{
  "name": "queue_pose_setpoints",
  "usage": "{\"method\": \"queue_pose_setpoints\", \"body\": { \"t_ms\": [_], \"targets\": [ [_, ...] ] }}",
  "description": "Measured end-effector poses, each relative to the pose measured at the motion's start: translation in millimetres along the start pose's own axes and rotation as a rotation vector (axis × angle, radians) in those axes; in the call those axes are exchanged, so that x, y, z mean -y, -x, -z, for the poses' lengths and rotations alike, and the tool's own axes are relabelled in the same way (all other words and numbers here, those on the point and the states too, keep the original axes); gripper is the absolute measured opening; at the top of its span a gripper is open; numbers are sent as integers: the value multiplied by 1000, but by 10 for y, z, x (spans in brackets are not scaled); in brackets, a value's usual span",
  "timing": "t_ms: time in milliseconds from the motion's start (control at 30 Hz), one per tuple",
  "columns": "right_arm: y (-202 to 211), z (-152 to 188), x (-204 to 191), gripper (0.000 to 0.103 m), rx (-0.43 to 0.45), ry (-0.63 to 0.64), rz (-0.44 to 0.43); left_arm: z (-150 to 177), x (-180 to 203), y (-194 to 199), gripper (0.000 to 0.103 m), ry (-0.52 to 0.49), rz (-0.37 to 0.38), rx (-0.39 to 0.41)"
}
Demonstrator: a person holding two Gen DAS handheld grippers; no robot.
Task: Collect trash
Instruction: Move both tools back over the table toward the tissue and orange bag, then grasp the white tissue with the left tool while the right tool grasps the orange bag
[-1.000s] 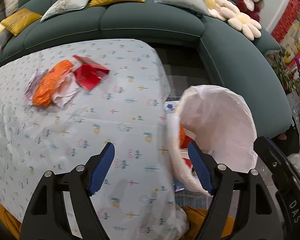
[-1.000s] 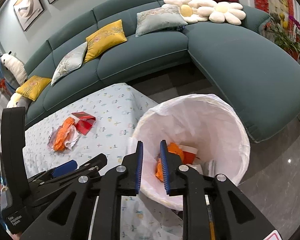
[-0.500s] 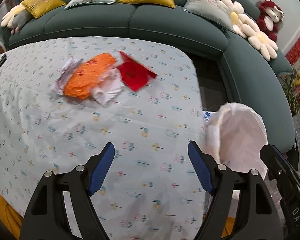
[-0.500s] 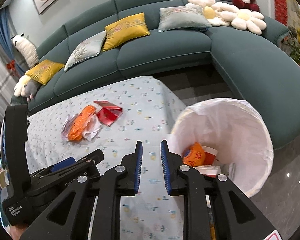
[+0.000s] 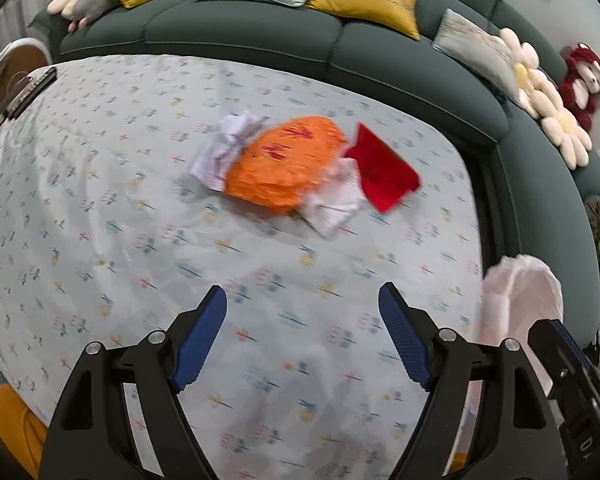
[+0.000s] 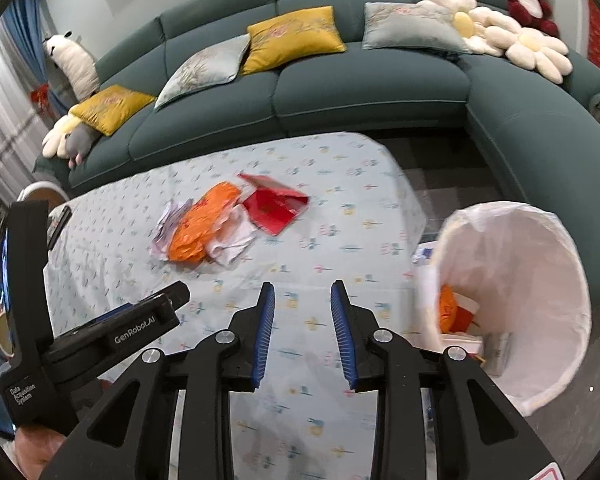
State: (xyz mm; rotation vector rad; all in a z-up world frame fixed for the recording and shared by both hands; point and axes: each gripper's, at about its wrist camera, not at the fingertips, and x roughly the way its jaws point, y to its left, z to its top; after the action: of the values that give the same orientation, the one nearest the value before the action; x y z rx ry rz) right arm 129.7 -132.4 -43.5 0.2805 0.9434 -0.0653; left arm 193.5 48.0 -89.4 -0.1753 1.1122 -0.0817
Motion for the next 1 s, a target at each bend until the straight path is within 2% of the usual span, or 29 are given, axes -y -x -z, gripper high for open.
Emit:
{"method": "queue_pose_setpoints", "body": {
  "t_ms": [233,500,700,867,1000],
  "targets": [
    [-300,-98,-372,31,-35,55,-28,-214,-334,-152,78,26,-40,-7],
    [-652,-281,-664,34,-58,82,-53,-603,-614,-389,78,58,-72,-18],
    [-915,-407,-800,34,-83,90,-66,-902,-621,-599,78,-11,-78,-7],
    [-1107,-475,-941,34,-100,109,-81,-1060,-661,-788,78,-13,-62,-21],
    [-1274,-515,-1041,34,-117,119,-97,-1145,-729,-922,66,6,-27,-48]
  ]
}}
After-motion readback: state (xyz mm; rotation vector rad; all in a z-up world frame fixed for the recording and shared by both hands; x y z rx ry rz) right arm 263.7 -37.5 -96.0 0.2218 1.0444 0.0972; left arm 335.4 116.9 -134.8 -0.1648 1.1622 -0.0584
